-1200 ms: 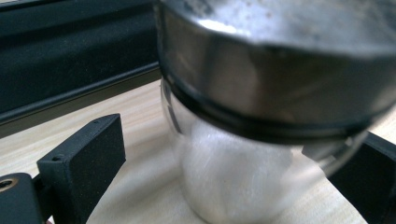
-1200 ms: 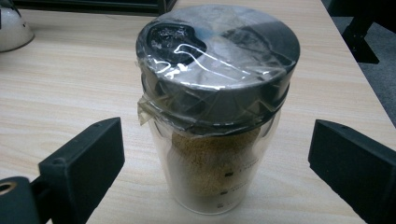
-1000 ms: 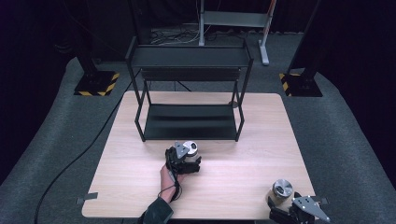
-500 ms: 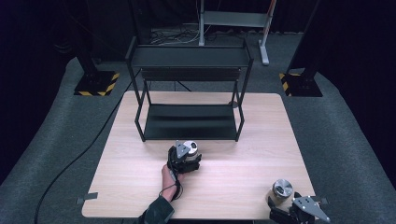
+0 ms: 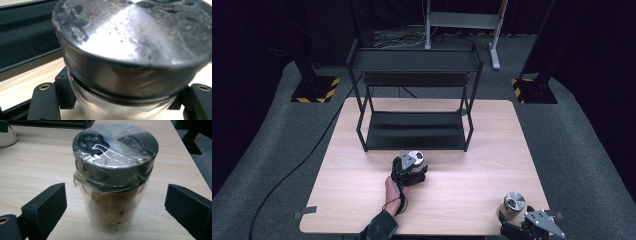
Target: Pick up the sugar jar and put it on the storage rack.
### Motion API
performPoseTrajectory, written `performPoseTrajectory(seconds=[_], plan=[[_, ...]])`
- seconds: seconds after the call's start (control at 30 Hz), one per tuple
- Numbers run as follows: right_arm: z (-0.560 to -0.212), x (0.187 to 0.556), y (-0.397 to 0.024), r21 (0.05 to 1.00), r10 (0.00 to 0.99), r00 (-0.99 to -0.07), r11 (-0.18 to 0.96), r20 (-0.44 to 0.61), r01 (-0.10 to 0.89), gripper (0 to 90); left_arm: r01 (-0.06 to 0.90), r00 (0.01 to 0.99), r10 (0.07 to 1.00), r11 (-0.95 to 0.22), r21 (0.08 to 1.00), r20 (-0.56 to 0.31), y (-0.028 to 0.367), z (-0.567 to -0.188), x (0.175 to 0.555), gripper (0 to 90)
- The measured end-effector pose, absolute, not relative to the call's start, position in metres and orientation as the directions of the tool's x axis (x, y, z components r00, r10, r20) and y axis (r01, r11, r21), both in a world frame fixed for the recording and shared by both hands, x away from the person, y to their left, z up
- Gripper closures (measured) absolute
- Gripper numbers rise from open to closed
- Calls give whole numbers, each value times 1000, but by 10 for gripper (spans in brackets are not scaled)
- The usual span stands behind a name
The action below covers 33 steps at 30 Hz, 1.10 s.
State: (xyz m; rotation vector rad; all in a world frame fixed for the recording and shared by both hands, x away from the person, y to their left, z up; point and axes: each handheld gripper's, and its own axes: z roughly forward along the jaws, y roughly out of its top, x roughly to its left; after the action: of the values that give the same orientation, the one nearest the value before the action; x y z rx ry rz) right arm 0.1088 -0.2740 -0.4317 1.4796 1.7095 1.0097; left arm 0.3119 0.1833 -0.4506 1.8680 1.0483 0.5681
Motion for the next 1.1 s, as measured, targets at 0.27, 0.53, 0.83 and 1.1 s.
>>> performPoseTrajectory(seconds=[0.27,0.53,0.83,1.1], plan=[[-431,108,-274,873,989,-148,64,9,484,28,428,531,847,-240,871,-27,186,-447,312,296],[-432,110,-274,871,989,-150,63,13,488,28,420,527,850,-247,873,-14,190,-440,314,296],[-432,110,-274,869,988,-153,65,12,490,28,413,524,851,-249,876,-5,190,-436,316,296],[-432,110,-274,871,988,-154,66,12,488,27,409,524,852,-257,876,6,190,-431,320,296]])
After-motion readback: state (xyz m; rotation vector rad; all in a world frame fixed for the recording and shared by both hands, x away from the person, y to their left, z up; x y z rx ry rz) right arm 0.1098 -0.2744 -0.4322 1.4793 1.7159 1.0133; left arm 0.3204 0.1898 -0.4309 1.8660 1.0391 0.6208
